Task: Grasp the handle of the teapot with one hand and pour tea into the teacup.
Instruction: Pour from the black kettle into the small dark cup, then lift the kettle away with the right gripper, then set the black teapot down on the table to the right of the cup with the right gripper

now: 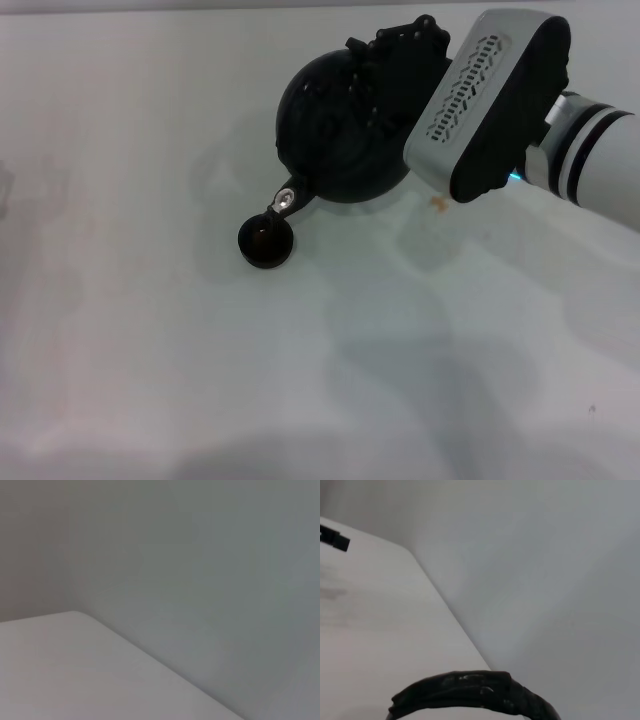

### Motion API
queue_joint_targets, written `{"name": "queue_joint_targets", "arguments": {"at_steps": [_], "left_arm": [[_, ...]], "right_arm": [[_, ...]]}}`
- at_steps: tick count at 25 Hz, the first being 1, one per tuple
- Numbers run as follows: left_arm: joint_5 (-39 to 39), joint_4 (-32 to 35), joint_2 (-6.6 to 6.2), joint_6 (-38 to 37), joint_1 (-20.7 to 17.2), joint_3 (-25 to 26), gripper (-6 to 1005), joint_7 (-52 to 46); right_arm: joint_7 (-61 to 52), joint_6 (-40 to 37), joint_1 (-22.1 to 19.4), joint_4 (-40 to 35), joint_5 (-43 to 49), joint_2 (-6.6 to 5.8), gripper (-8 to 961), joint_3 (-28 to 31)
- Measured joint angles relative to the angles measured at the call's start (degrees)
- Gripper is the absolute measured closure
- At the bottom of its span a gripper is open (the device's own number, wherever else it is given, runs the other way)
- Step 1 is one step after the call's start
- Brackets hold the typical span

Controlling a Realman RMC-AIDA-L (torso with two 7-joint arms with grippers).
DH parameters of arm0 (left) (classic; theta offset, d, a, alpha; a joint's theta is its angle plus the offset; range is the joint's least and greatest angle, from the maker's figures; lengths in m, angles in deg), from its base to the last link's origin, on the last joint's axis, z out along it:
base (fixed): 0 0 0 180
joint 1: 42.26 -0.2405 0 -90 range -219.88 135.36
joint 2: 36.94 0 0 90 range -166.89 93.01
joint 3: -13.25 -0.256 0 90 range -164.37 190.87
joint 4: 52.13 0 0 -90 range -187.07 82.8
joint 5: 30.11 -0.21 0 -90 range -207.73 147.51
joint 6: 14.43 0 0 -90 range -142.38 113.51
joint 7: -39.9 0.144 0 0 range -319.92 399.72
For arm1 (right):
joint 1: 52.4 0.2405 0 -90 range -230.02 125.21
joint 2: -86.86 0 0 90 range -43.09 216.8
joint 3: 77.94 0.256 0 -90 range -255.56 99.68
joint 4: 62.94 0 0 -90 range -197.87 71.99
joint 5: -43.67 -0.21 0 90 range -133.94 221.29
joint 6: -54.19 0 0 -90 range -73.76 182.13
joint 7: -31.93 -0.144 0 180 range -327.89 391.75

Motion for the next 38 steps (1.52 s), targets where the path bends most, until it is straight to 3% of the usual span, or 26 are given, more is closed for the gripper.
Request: {"name": "queue_joint_targets", "arguments": {"at_steps": [16,29,38], "left_arm": [[-0.01,0.0,0.0,0.0,0.0,0.0,110,0.0],[-0.01,0.0,-0.07,0.45,0.14,0.0,109,0.0],[0.61,0.07,-0.18,0.45,0.57,0.0,109,0.02]], "right_arm": [[-0.09,-0.74,-2.16,-0.2,-14.33,-0.29,805,2.21],[-0.15,-5.57,-9.73,-0.04,-26.17,-0.43,806,9.39],[-0.36,-11.84,-11.0,4.88,-33.03,-0.47,806,15.91]]}}
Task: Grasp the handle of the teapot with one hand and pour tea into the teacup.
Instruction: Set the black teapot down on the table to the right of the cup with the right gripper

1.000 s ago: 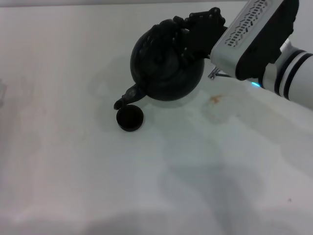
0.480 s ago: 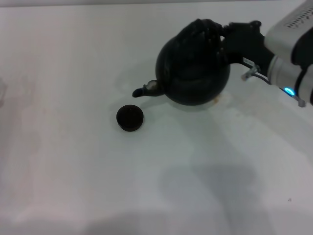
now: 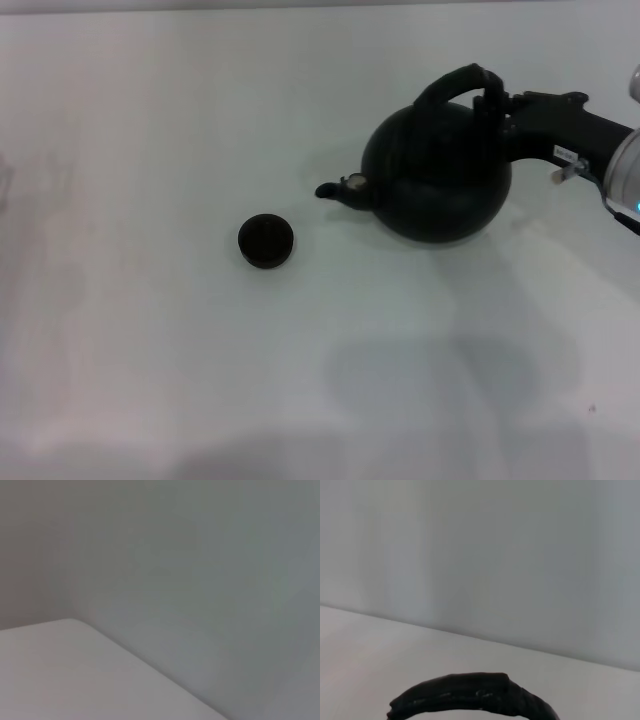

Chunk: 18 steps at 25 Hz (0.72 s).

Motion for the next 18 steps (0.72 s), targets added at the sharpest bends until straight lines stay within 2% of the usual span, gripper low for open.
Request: {"name": "queue_joint_targets", "arguments": {"at_steps": [11,18], "left_arm": [[0.09,0.03,0.0,-0.01,0.83,0.0,109,0.23],[0.09,0.03,0.0,-0.12,1.18,0.0,110,0.33]], "right_arm": [[-0.41,-1.13,0.02,2.23,-1.37,-0.08,805,2.62],[-0.05,-1.29,0.46,3.33,-0.85,-0.16,684,2.83]]}}
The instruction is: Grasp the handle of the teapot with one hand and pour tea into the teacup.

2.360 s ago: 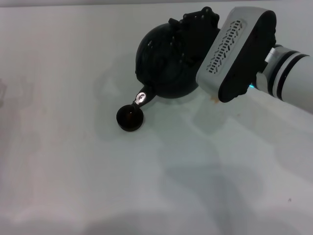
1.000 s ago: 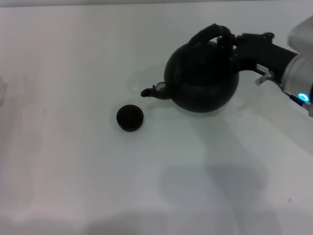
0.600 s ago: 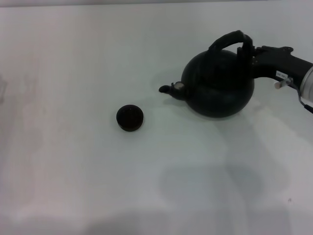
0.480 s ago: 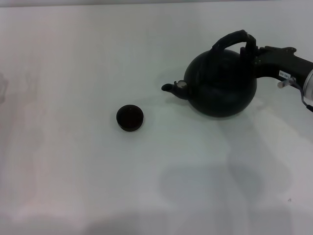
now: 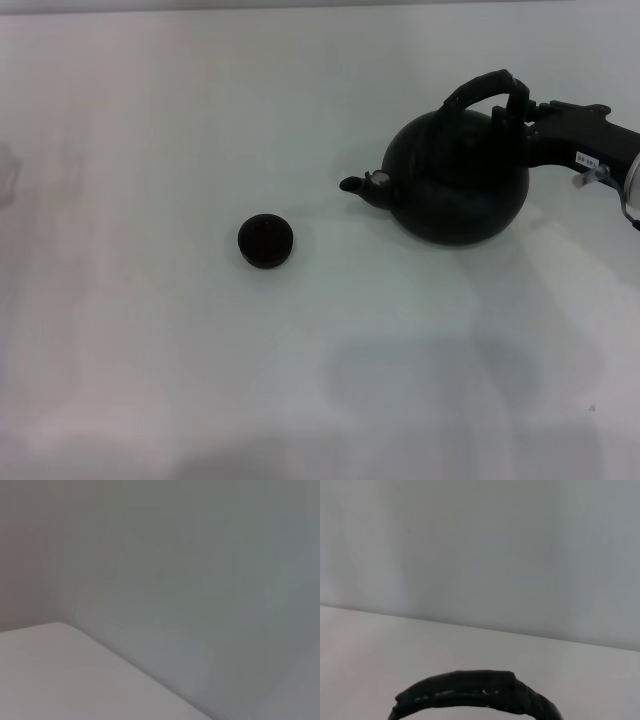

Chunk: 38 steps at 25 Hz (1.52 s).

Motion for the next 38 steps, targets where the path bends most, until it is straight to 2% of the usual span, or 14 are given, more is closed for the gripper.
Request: {"name": "queue_joint_targets", "arguments": {"at_steps": [7,12,16,23,25,29,32,35,38], "left_arm": [[-0.01,0.0,0.0,-0.14,-0.03,0.0,110,0.03],[-0.01,0.0,0.0,0.03,-0.06,0.0,110,0.0],[-0.01,0.0,0.0,0.08,-0.13,0.0,110,-0.08],[-0.01,0.0,0.0,0.12,-0.3,0.0,110,-0.16],[-0.01,-0.01,0.0,0.12,-0.39,0.0,110,-0.2],[-0.01,-0.01,0.0,0.12,-0.53,0.0,110,-0.22],[-0.01,0.0,0.0,0.12,-0.53,0.0,110,-0.24],[-0.01,-0.01,0.0,0.12,-0.47,0.0,109,-0.19],[0.0,0.0,0.0,0.12,-0.43,0.0,109,0.04]], "right_arm": [[0.14,-2.48,-0.08,-0.53,2.2,-0.2,614,1.02],[0.24,-8.17,-0.61,-0.52,2.15,-0.14,578,4.84],[0.27,-13.44,-0.62,0.0,1.74,0.01,435,8.68],[0.25,-16.71,-0.6,0.09,1.22,-0.01,151,11.18],[0.22,-20.26,-0.6,0.33,0.77,0.01,124,13.49],[0.5,-32.34,0.19,2.39,-0.98,0.01,69,21.0],[2.76,-40.17,1.13,5.78,-2.1,0.06,71,27.7],[8.15,-45.82,2.39,12.27,-6.66,0.1,73,34.46],[17.48,-48.63,4.13,22.02,-14.91,0.18,75,41.27]]}}
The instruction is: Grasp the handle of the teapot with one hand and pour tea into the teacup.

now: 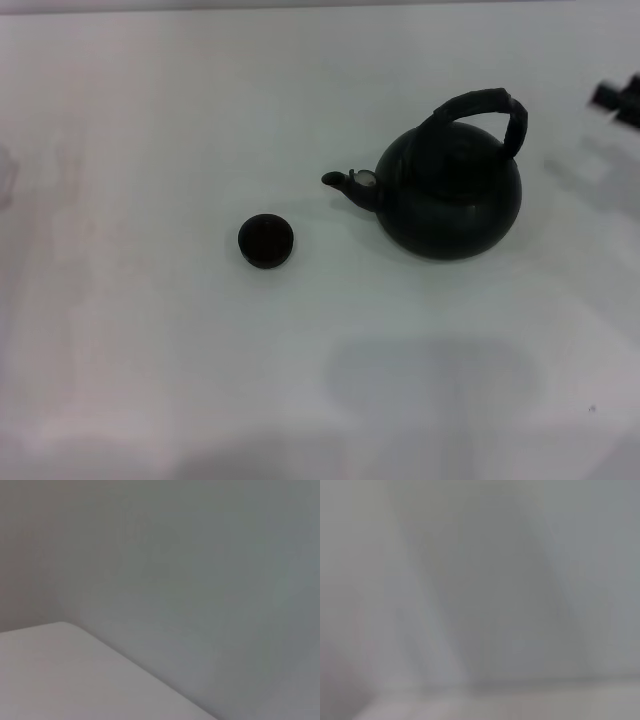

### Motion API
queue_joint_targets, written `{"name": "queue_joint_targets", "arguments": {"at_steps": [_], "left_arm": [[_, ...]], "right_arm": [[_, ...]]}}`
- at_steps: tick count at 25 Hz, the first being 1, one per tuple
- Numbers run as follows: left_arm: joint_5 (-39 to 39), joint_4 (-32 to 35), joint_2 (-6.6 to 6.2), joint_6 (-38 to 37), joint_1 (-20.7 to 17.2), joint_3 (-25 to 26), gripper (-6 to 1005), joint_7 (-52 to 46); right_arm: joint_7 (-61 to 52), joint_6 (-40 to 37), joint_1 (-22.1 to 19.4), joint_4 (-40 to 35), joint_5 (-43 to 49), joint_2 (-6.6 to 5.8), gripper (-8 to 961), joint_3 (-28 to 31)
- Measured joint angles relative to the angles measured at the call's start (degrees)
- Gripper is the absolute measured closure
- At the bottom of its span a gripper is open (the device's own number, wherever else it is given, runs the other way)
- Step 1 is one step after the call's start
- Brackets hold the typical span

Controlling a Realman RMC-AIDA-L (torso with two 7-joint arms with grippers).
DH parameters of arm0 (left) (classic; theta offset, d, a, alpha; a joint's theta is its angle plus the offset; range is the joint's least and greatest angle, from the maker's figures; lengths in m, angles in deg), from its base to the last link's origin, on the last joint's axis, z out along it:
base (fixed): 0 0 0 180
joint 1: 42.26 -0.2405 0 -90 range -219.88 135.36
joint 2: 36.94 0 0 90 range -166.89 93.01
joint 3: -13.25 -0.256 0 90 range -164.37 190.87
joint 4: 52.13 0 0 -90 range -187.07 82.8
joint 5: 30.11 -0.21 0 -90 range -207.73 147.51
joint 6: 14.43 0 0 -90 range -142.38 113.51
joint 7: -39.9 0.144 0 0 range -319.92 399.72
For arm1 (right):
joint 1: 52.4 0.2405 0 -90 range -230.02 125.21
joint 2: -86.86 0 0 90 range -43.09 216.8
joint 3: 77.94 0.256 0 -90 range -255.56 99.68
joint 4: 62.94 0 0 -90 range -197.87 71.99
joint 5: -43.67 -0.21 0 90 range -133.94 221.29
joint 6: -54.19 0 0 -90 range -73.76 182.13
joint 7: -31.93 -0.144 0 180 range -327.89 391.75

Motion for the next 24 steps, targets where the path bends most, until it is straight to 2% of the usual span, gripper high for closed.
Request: {"name": "queue_joint_targets", "arguments": {"at_steps": [3,7,11,14,19,24], "left_arm": [[-0.19,0.0,0.06,0.03,0.06,-0.05,109,0.05],[-0.53,0.0,0.08,0.74,0.09,-0.48,109,0.16],[-1.71,0.0,0.08,1.7,0.18,-0.65,109,0.71],[-4.68,0.01,0.08,2.79,0.55,-0.71,109,4.17],[-8.85,-0.23,0.19,4.41,1.35,-0.68,109,12.87],[-8.98,-0.55,0.36,4.66,1.84,-0.29,109,14.28]], "right_arm": [[16.79,-1.29,1.67,12.46,-13.62,0.21,76,3.12],[41.43,-5.13,4.63,28.02,-33.51,0.72,78,2.97],[56.27,-9.35,8.95,41.2,-47.37,0.78,79,3.11],[60.09,-9.65,10.58,45.13,-51.49,0.79,81,3.38],[60.49,-9.56,10.74,45.99,-51.93,0.69,82,3.19],[60.41,-9.34,10.74,46.26,-51.9,0.66,83,3.13]]}}
